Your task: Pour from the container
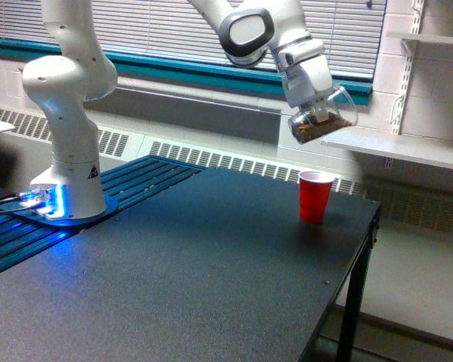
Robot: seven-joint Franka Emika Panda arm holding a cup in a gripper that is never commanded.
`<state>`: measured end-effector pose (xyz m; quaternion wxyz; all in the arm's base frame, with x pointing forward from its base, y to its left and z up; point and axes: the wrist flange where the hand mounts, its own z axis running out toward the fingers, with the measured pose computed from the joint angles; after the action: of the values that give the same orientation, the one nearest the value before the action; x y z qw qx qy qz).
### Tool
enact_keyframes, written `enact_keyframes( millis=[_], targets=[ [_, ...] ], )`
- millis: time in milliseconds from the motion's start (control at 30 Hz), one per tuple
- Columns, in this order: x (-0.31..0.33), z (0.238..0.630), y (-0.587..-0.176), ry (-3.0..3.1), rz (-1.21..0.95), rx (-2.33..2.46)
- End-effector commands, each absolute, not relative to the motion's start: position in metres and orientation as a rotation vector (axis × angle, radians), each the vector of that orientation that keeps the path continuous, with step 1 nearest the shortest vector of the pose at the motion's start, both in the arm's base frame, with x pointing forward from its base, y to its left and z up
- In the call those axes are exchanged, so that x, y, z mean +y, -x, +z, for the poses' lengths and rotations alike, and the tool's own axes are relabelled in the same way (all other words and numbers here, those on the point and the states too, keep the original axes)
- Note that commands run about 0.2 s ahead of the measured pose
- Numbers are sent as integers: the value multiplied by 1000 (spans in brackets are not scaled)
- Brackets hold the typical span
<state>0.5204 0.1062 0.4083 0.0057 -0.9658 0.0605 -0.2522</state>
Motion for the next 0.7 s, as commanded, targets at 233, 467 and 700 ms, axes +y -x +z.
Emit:
enact_keyframes(
  millis=[233,467,700],
  targets=[
    [150,389,-480,3019,-770,-106],
    [162,368,-462,3036,-717,-194],
    [168,352,-451,3067,-655,-265]
  ],
)
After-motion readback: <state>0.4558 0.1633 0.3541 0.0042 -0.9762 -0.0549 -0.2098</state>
